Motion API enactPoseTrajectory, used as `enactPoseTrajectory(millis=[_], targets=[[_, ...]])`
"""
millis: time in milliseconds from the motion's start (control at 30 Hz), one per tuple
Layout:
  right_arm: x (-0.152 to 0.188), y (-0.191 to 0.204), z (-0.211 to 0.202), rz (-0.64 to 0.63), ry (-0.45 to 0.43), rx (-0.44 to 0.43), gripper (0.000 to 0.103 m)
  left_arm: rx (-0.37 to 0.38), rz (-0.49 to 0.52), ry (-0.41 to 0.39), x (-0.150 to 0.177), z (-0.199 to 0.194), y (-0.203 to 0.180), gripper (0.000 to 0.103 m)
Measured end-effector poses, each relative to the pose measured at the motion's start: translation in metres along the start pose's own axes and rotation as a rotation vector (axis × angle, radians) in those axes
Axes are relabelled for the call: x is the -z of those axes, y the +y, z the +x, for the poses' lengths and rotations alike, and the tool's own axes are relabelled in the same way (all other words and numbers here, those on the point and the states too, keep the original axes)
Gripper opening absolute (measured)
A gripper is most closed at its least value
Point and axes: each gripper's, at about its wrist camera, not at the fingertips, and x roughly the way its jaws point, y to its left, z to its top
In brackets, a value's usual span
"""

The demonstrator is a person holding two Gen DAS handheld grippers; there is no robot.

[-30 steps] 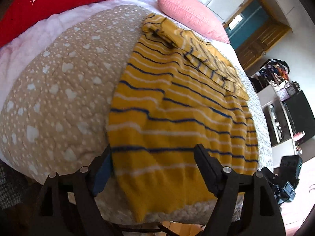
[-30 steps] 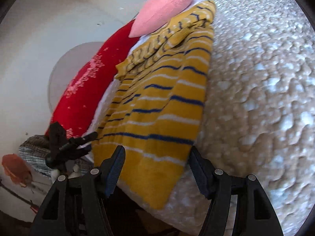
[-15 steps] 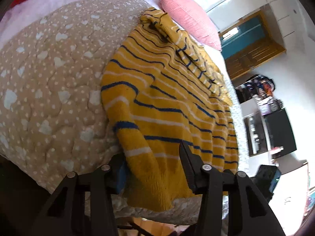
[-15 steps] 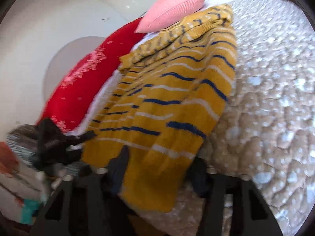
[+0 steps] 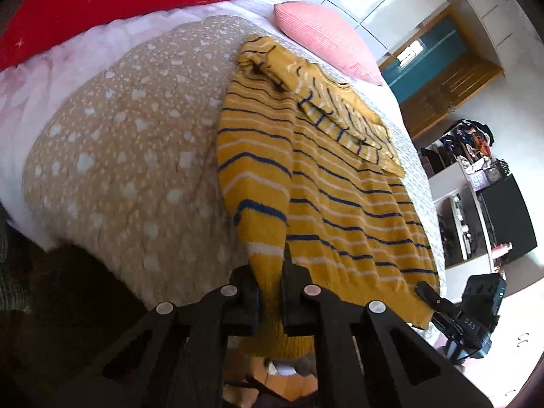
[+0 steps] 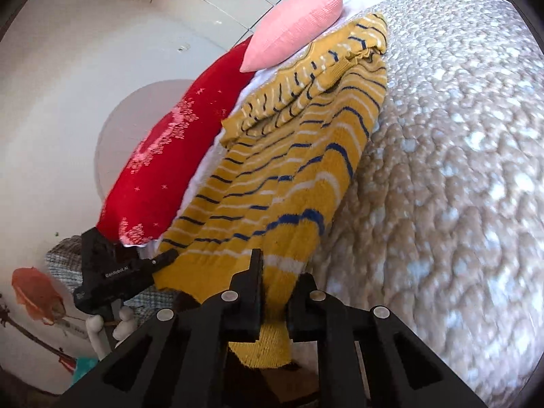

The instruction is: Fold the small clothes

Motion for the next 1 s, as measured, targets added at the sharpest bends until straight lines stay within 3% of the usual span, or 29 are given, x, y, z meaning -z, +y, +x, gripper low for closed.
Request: enactPoseTrajectory(millis=[200,300,400,533,667,767,867,933,1000], targets=[[0.049,-0.004,-0.04,-0.011,0.086,0.009,0.011,0.009,-0.023,0.041,0.042,-0.01,0.007,0.008],[0.057,-0.01,-0.052,0.017,0.07,0.009,0.011,0.005,-0.023,0.05,0.051,-0.01,0.011,0.008],[0.049,-0.003,-0.054,-0.009,0.048,0.01,0.011,0.002,-0.013,0.029,0.037,-0.008,0.004,0.008],[0.013,0.028,-0.044,-0.112,0.016,0.035,0.011,0.021,0.055,-0.039,0.003,-0.026,-0.019,0.008],[-0.069,0.059,-0.035,-0.215,-0.078,0.06,0.01,-0.009,0.147,-0.147,-0.073,-0.034,-0.052,0.008],[-0.143,0.068,-0.017,-0.234,-0.124,0.08,0.01,-0.039,0.137,-0.188,-0.142,-0.015,-0.069,0.009],[-0.201,0.063,0.02,-0.214,-0.126,0.158,0.011,-0.064,0.101,-0.137,-0.228,0.048,-0.075,0.011],[-0.236,0.044,0.06,-0.197,-0.104,0.268,0.014,-0.091,0.07,-0.1,-0.262,0.088,-0.065,0.012],[-0.255,0.02,0.09,-0.16,-0.058,0.376,0.029,-0.131,0.013,-0.052,-0.279,0.119,-0.051,0.012]])
